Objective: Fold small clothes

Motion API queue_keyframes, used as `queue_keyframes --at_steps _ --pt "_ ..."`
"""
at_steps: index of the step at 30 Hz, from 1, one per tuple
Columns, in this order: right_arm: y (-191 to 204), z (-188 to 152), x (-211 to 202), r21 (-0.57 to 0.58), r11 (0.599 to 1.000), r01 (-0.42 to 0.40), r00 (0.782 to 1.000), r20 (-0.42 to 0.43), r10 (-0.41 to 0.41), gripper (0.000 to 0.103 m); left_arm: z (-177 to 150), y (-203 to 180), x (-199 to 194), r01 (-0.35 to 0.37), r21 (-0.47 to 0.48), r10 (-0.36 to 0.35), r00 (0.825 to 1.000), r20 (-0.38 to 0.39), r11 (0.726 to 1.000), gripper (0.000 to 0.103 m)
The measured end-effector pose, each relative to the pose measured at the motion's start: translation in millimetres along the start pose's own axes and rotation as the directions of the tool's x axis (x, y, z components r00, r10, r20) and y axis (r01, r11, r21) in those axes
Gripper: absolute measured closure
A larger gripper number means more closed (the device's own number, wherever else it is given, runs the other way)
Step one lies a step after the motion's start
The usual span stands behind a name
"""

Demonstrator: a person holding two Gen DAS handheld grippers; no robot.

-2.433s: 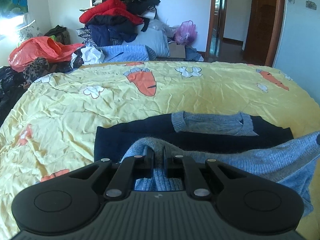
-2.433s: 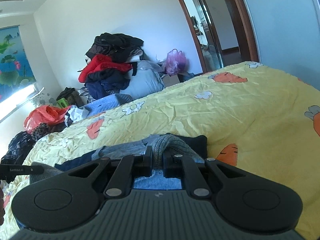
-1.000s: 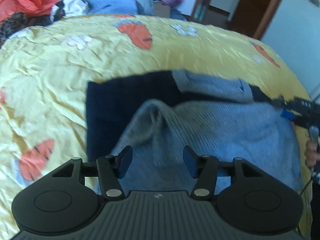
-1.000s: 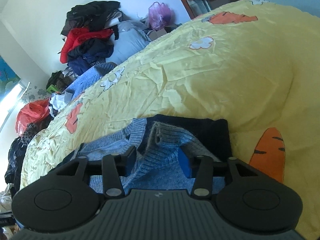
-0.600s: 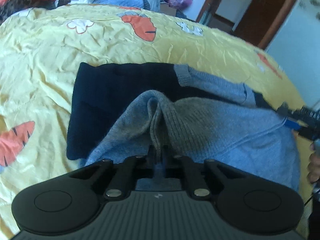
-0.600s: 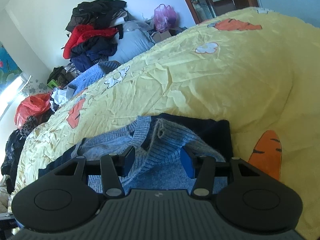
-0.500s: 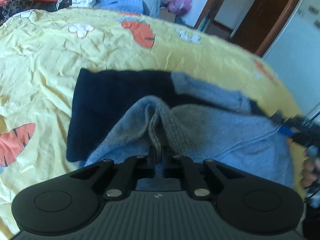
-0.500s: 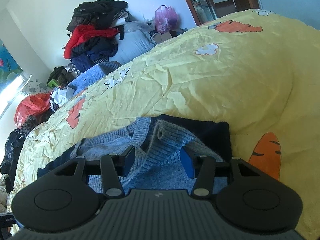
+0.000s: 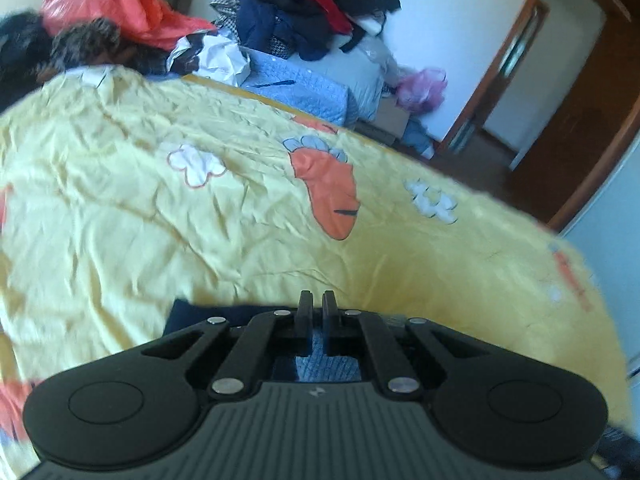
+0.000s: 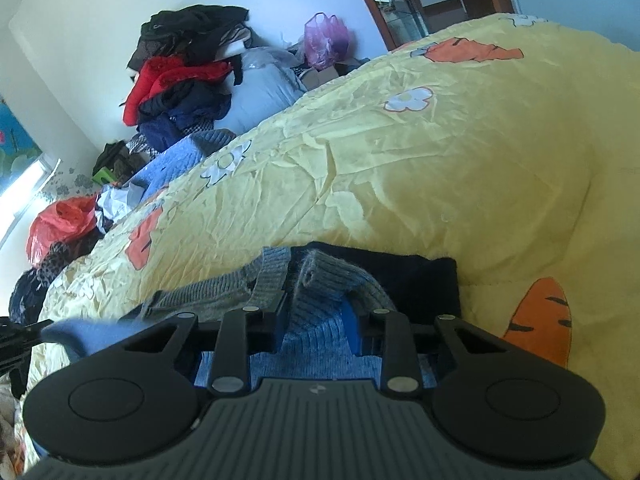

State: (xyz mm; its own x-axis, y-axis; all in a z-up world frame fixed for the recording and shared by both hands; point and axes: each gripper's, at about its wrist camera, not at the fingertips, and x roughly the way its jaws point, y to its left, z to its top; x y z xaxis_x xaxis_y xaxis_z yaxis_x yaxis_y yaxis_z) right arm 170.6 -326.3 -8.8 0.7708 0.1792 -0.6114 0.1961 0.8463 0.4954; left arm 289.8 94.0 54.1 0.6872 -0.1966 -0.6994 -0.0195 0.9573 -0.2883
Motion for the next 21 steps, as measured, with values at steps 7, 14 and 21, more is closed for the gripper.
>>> queue_keyframes --at_steps 7,14,21 --pt "-4.7 7.8 -27.4 0.053 0.998 0.029 0.989 0.141 -0.036 0.048 1.7 1.2 0.3 -0.226 0.131 0.219 0.973 0.067 0.965 0.097" --pt "28.1 -5.8 -21.8 -0.193 0.978 -0.083 0.996 -0.001 0.084 0.041 -38.7 -4.8 -23.7 -0.084 0.310 0.085 0.996 0.011 0.947 0.061" --pt "46.5 -32.9 -7.2 -0.309 0.947 0.091 0.995 -0.007 -0.098 0.034 -87.8 -16.0 -19.5 -0.209 0.554 0.156 0.978 0.142 0.806 0.032"
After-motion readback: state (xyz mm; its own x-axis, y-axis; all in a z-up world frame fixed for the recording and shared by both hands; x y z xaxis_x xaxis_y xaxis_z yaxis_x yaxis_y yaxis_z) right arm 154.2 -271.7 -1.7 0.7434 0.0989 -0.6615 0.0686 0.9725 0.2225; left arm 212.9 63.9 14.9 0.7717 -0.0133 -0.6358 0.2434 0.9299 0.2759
